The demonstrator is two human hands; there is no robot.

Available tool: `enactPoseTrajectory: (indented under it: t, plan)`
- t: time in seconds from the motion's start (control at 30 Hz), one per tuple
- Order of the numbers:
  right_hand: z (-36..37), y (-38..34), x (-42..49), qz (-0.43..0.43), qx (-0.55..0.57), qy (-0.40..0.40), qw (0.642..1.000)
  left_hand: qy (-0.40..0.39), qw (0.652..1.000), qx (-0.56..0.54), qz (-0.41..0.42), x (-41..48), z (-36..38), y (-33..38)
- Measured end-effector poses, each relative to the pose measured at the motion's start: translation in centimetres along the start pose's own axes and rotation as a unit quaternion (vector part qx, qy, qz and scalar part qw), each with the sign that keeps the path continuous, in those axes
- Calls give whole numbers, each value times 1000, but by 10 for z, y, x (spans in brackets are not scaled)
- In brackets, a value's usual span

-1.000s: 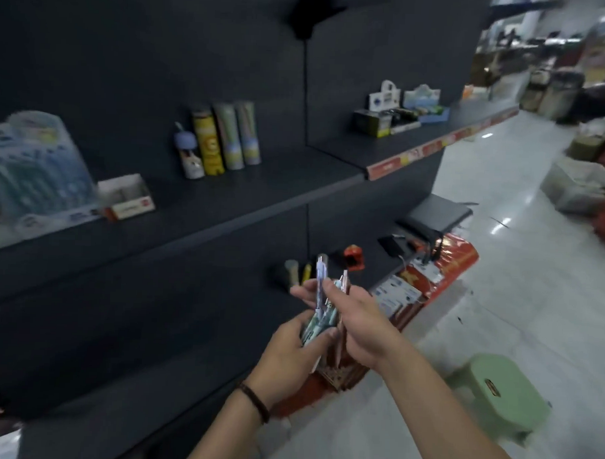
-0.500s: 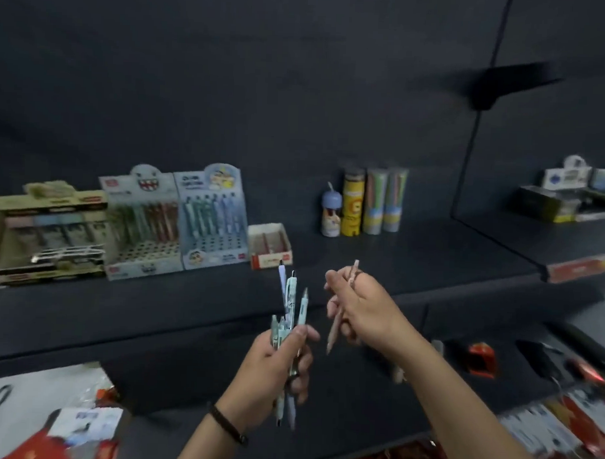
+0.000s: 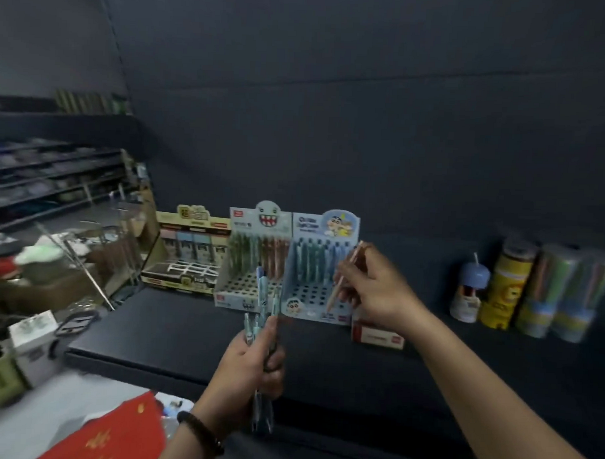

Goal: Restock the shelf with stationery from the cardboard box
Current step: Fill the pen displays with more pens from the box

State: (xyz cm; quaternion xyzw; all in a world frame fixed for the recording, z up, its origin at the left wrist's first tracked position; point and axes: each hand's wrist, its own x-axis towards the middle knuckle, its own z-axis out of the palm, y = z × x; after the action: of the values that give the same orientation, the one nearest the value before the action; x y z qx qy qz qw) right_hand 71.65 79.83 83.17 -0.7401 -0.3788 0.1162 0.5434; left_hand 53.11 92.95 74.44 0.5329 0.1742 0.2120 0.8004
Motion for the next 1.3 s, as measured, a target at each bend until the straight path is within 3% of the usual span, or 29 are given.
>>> enactPoseTrajectory:
  t: [0.07,0.27,0.5,0.63,0.73,0.97,1.17,1.3]
  plan:
    - [16,-3,20,-32,-60,28,997,25,1000,9,13,12,-14,6]
    - [65,-8,78,-110,-99,81,986,26,998,48,27,53,-57,25]
    - [119,-2,135,-104,-166,173,965,-31,996,79,-4,100,-114,62]
    - [137,3,153,-78,-224,196,952,-111,989,100,11,118,-138,76]
    - [145,7,159,-65,-264,208,940,-123,986,109,10,130,-146,79]
    - [154,16,167,-60,-304,188,932,-94,989,111,25,147,-157,65]
    - [154,12,174,-9,-452,123,884,-115,991,59,19,148,-153,63]
    - [140,-5,168,31,-425,69,902,-112,992,57,10,152,-153,66]
